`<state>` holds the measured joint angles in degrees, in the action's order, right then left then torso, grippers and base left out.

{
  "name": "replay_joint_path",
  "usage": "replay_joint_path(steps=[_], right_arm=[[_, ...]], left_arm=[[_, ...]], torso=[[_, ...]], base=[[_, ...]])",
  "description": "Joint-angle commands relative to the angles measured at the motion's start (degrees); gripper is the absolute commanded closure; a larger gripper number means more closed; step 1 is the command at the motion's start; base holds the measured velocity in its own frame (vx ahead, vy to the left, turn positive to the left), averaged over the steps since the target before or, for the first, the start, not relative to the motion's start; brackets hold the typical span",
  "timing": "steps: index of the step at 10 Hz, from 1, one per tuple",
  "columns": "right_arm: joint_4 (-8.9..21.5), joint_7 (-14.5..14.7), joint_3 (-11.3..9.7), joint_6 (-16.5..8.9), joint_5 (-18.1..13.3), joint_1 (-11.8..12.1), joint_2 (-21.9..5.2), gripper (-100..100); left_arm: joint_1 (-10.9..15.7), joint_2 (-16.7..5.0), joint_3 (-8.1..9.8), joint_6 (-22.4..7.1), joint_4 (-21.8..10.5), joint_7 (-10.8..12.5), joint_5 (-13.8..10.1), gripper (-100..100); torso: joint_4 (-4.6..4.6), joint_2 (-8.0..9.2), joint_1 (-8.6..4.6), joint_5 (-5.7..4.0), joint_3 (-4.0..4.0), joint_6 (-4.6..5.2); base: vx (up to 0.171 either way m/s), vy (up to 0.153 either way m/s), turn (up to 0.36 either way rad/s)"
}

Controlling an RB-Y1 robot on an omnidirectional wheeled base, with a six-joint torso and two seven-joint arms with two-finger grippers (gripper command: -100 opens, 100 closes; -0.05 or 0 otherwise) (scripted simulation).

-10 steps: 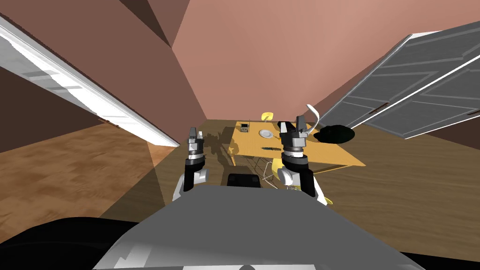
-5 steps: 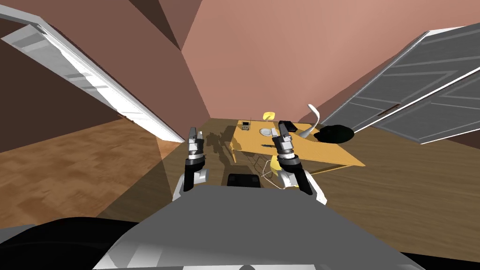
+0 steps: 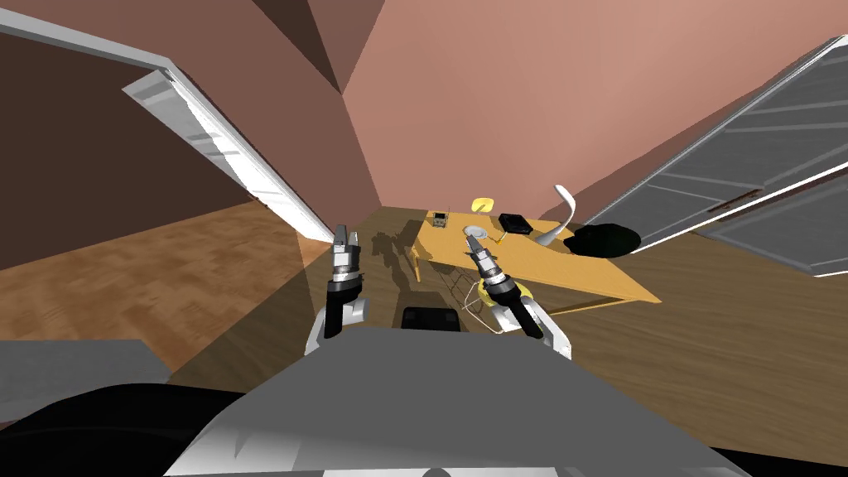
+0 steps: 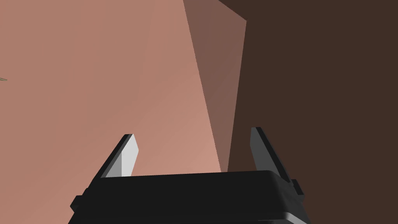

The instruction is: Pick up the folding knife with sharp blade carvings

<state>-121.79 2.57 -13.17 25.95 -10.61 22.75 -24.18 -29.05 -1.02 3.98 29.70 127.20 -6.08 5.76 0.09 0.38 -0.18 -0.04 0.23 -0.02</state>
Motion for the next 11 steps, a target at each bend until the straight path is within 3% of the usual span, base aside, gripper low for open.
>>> replay_joint_path(steps=[1, 2, 3, 7, 10, 11], right_arm=[[2.3, -0.1, -0.3, 0.3, -1.1, -0.1, -1.7, -100], [4.2, -0.3, -1.1, 0.2, -3.1, -0.3, -3.9, -100], [4.8, -0.3, -1.1, 0.2, -3.1, -0.3, -3.9, -100], [12.7, -0.9, -4.0, -0.2, -10.1, -0.6, -10.0, -100], [16.1, -1.1, -5.0, -0.3, -12.6, -0.7, -12.4, -100], [18.2, -1.4, -6.1, -0.4, -15.1, -0.7, -14.4, -100]], left_arm=[[0.0, 0.0, 0.0, 0.0, 0.0, 0.0, 0.0, 0], [0.0, 0.0, 0.0, 0.0, 0.0, 0.0, 0.0, 0], [0.0, 0.0, 0.0, 0.0, 0.0, 0.0, 0.0, 0], [0.0, 0.0, 0.01, 0.0, 0.0, 0.0, 0.0, 0], [0.0, 0.0, 0.01, 0.0, 0.0, 0.0, 0.0, 0], [0.0, 0.0, 0.01, 0.0, 0.0, 0.0, 0.0, 0]], torso=[[0.0, 0.0, 0.0, 0.0, 0.0, 0.0], [-0.01, -0.08, 0.02, 0.0, -0.04, 0.04], [-0.03, -0.17, 0.05, 0.01, -0.09, 0.01], [-0.05, -0.25, -0.01, -0.01, -0.14, 0.05], [-0.07, -0.37, -0.01, 0.0, -0.2, 0.02], [-0.08, -0.4, 0.0, 0.0, -0.22, 0.05]], base=[[-0.083, -0.016, 0.101], [-0.057, -0.004, 0.174], [-0.038, -0.011, 0.089], [-0.05, -0.019, 0.212], [-0.017, -0.015, 0.152], [-0.009, -0.014, 0.242]])
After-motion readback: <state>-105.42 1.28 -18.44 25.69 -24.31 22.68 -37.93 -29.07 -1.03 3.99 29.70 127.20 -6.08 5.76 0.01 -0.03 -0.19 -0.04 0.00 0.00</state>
